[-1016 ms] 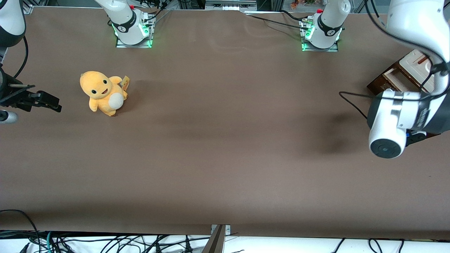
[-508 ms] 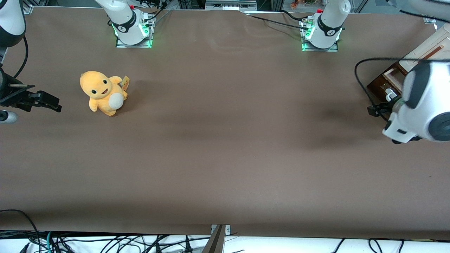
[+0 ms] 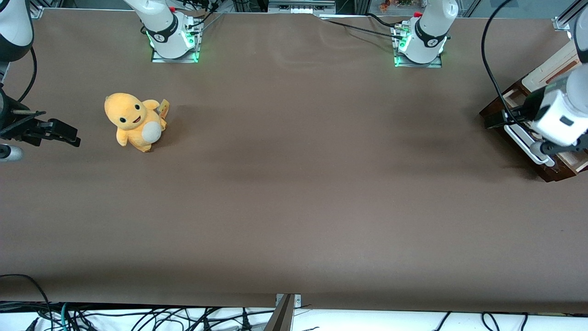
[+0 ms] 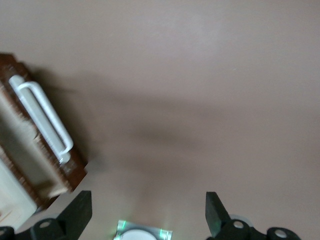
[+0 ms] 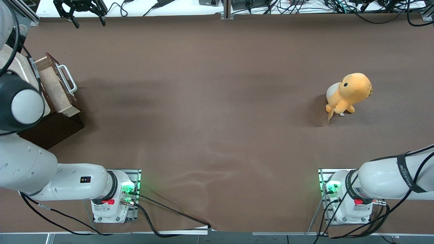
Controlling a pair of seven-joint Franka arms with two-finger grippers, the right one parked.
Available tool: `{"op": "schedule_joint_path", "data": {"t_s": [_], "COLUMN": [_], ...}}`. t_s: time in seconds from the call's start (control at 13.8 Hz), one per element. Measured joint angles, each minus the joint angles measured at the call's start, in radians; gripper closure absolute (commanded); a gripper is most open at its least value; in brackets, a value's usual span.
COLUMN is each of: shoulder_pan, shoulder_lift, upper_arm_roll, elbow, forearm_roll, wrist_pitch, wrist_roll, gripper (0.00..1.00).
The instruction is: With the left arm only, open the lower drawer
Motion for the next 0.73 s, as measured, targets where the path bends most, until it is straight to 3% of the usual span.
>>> {"op": "schedule_joint_path", "data": {"t_s": [0.22, 0.44, 0.73], "shoulder_pan": [0.0, -0.024, -0.06], "shoulder_lift": [-0.092, -0.14, -0.153], "upper_arm_roll": [0.001, 0.011, 0.098], "elbow": [-0.153, -0.176, -0.19], "forearm_roll": [-0.043, -0.05, -0.05], "wrist_pitch": [0.131, 0.139, 0.14], "wrist_roll": [0.091, 0.11, 0.142], "gripper": [0.0, 0.0, 0.0]}}
